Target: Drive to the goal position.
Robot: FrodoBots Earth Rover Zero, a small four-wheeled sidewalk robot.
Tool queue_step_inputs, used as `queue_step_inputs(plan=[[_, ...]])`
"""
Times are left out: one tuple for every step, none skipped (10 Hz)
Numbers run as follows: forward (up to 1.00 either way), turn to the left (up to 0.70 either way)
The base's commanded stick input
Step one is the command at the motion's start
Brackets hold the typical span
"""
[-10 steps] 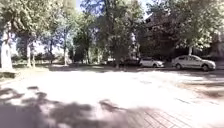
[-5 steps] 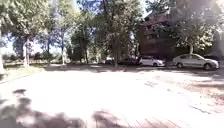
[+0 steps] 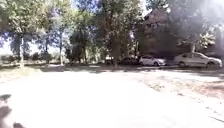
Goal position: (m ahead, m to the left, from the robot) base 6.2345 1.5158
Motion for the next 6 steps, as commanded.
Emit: queue_step_inputs(plan=[[0.85, 0.0], [0.85, 0.0], [0.85, 0.0], [0.85, 0.0], [0.85, 0.0], [0.85, 0.0]])
